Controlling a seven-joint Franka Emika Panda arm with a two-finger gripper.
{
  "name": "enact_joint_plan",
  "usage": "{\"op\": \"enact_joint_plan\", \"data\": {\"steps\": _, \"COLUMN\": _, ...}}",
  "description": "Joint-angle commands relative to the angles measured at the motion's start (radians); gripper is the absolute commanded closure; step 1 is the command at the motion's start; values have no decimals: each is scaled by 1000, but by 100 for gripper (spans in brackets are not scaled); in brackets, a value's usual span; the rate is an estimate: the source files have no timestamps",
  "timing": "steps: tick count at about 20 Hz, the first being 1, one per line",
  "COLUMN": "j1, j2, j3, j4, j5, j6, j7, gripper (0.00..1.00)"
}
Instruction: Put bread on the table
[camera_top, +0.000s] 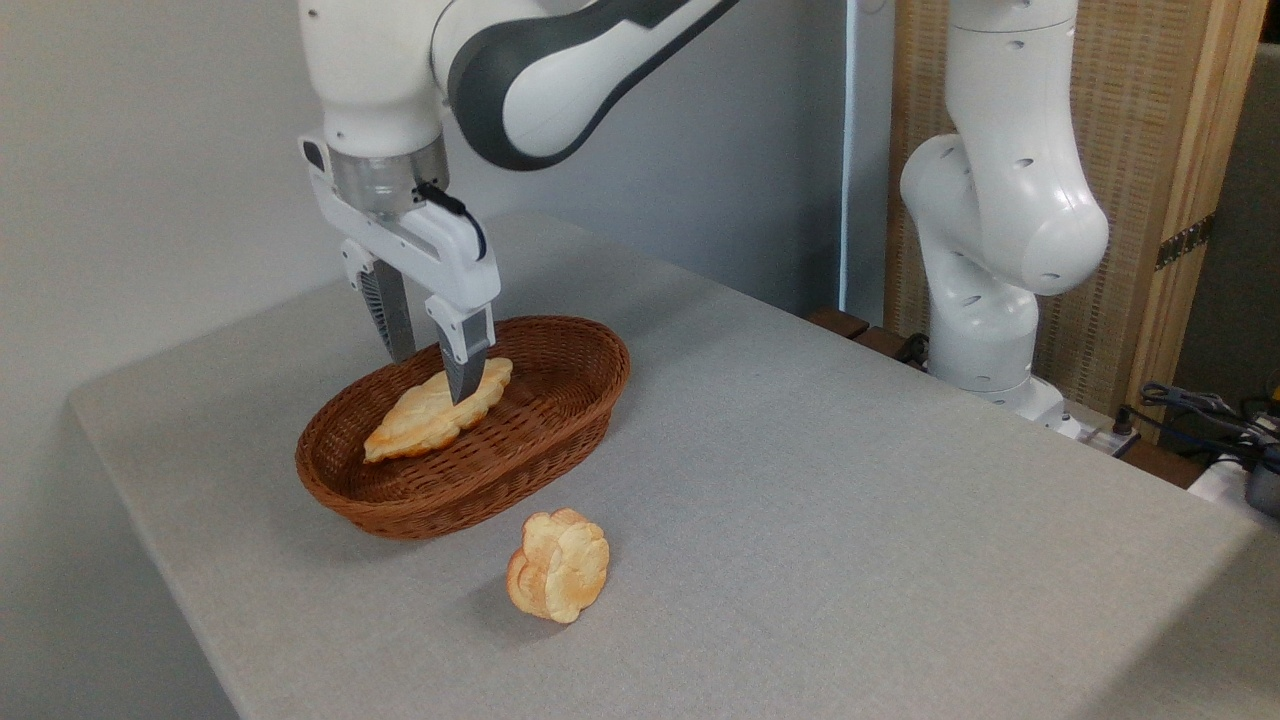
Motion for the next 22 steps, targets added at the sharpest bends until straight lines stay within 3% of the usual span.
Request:
{"op": "enact_joint_plan", "data": {"steps": 1, "j1": 1, "j2": 26, "j3": -20, "j4": 3, "j5": -23, "j6": 47, "j7": -25, "gripper": 0}}
{"op": "enact_joint_plan", "data": {"steps": 8, "j1": 1, "j2": 92, "j3": -64, "j4": 5, "j5": -31, "j6": 84, "j7": -24, "gripper": 0}}
{"op": "enact_joint_plan", "data": {"steps": 21, "j1": 0, "j2": 128, "j3": -69, "j4": 5, "j5": -17, "j6": 98, "j7": -15, "gripper": 0}}
{"op": "enact_joint_plan", "data": {"steps": 22, "j1": 0, "j2": 128, "j3": -71, "j4": 5, "j5": -11, "j6": 98, "j7": -16, "gripper": 9}}
